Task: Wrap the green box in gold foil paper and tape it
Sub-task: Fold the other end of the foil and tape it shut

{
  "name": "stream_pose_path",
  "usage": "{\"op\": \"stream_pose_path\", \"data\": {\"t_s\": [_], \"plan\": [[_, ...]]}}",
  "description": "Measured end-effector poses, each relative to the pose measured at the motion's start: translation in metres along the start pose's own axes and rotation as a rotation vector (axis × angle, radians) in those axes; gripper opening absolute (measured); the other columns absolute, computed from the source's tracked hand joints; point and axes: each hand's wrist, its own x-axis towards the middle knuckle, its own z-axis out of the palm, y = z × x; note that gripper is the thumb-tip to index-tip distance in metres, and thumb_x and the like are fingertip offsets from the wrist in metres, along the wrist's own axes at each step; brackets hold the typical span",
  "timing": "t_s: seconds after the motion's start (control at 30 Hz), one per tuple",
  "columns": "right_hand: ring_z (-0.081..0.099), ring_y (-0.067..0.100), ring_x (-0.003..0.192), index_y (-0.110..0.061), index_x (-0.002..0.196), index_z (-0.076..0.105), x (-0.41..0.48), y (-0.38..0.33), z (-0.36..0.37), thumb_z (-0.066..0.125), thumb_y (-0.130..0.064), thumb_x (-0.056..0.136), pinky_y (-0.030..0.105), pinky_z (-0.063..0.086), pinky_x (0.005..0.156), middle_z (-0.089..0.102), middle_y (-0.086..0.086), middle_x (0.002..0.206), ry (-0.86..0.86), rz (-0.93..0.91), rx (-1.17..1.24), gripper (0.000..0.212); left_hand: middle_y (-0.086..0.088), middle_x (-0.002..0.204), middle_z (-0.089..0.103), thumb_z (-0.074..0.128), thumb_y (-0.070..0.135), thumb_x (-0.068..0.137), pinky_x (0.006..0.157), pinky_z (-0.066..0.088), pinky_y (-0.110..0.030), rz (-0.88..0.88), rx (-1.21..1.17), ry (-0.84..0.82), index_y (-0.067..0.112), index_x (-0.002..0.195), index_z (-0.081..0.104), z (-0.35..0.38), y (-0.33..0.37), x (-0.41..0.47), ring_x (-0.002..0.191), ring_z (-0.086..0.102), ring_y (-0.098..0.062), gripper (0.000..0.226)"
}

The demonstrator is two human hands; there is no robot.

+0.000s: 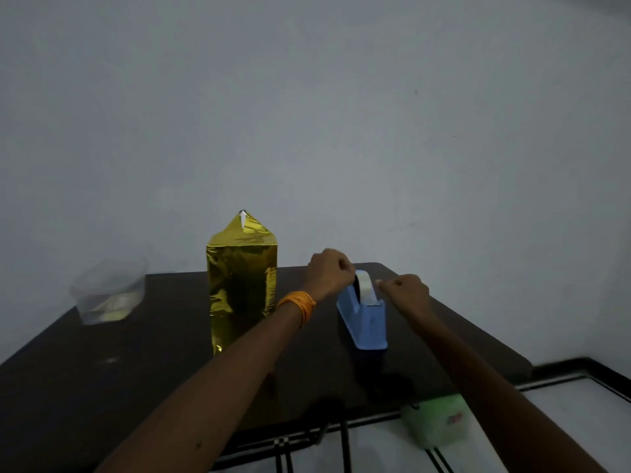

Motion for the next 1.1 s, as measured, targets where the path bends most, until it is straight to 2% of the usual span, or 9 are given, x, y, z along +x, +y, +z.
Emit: {"op": "stream_pose_path", "data": {"t_s": [0.1,0.27,0.4,0.5,0.6,0.73,0.87,0.97,1.1], "plan": [[0.045,0.017,0.057,-0.007,0.075,0.063,-0.004,0.011,0.002,0.067,-0.038,0.09,0.026,0.035,0.054,0.051,0.007,0.063,-0.136,0.117,0.059,0.035,-0.016,0.086,0.074,0.061,0.009,0.079,0.073,0.059,-0.044,-0.093,0.036,-0.132,0.001,0.083,0.077,0.03,-0.014,-0.005,0.082,0.071,-0.03,0.018],[0.05,0.014,0.05,0.009,0.098,0.069,-0.001,0.012,0.008,0.071,-0.021,0.09,0.019,0.034,0.036,0.059,0.009,0.068,-0.189,0.255,0.269,0.031,-0.013,0.094,0.074,0.077,0.02,0.075,0.076,0.059,-0.044,-0.144,0.017,-0.264,0.004,0.09,0.075,0.062,-0.024,-0.018,0.086,0.07,-0.028,0.022],[0.058,0.016,0.06,0.005,0.093,0.068,0.003,0.004,0.011,0.075,-0.01,0.085,0.018,0.038,0.037,0.067,0.017,0.088,-0.193,0.304,0.285,0.019,-0.014,0.1,0.073,0.088,0.027,0.068,0.077,0.058,-0.047,-0.131,-0.018,-0.203,0.012,0.084,0.071,0.068,-0.032,-0.019,0.091,0.069,-0.028,0.028],[0.061,0.018,0.063,0.0,0.081,0.067,0.012,0.0,0.015,0.076,-0.011,0.085,0.022,0.044,0.045,0.07,0.017,0.091,-0.175,0.313,0.295,0.015,-0.015,0.102,0.073,0.089,0.028,0.067,0.076,0.058,-0.047,-0.13,-0.055,-0.186,0.003,0.096,0.075,0.068,-0.035,-0.019,0.091,0.069,-0.029,0.041],[0.063,0.02,0.068,-0.002,0.076,0.069,0.015,-0.004,0.016,0.079,-0.017,0.082,0.028,0.05,0.056,0.07,0.014,0.084,-0.128,0.243,0.163,0.019,-0.015,0.101,0.072,0.088,0.029,0.069,0.076,0.058,-0.045,-0.115,-0.056,-0.181,0.002,0.101,0.074,0.068,-0.037,-0.021,0.09,0.069,-0.028,0.044],[0.057,0.016,0.059,-0.004,0.063,0.062,0.007,-0.013,0.012,0.078,-0.017,0.081,0.024,0.038,0.048,0.061,0.006,0.065,-0.065,0.159,0.083,0.027,-0.015,0.099,0.072,0.088,0.029,0.069,0.075,0.057,-0.044,-0.101,-0.066,-0.171,0.002,0.099,0.073,0.067,-0.035,-0.025,0.089,0.069,-0.028,0.043],[0.054,0.014,0.059,0.001,0.076,0.071,-0.007,-0.025,0.002,0.076,-0.016,0.082,0.024,0.038,0.048,0.068,0.012,0.078,-0.04,0.17,0.137,0.018,-0.015,0.102,0.072,0.088,0.029,0.068,0.075,0.058,-0.045,-0.106,-0.065,-0.162,0.002,0.101,0.072,0.066,-0.034,-0.025,0.088,0.069,-0.028,0.046],[0.05,0.012,0.055,-0.002,0.073,0.065,-0.022,-0.016,-0.002,0.076,-0.013,0.084,0.022,0.034,0.045,0.064,0.01,0.075,-0.048,0.215,0.223,0.018,-0.012,0.103,0.071,0.087,0.033,0.07,0.076,0.058,-0.04,-0.091,-0.023,-0.16,0.005,0.104,0.072,0.067,-0.035,-0.026,0.09,0.069,-0.025,0.047],[0.054,0.016,0.061,0.001,0.081,0.064,-0.036,0.002,0.001,0.076,-0.014,0.083,0.021,0.035,0.043,0.067,0.016,0.088,-0.062,0.26,0.229,0.02,-0.012,0.101,0.073,0.085,0.033,0.072,0.075,0.055,-0.036,-0.074,-0.019,-0.139,0.004,0.1,0.074,0.069,-0.035,-0.027,0.09,0.068,-0.024,0.041]]}}
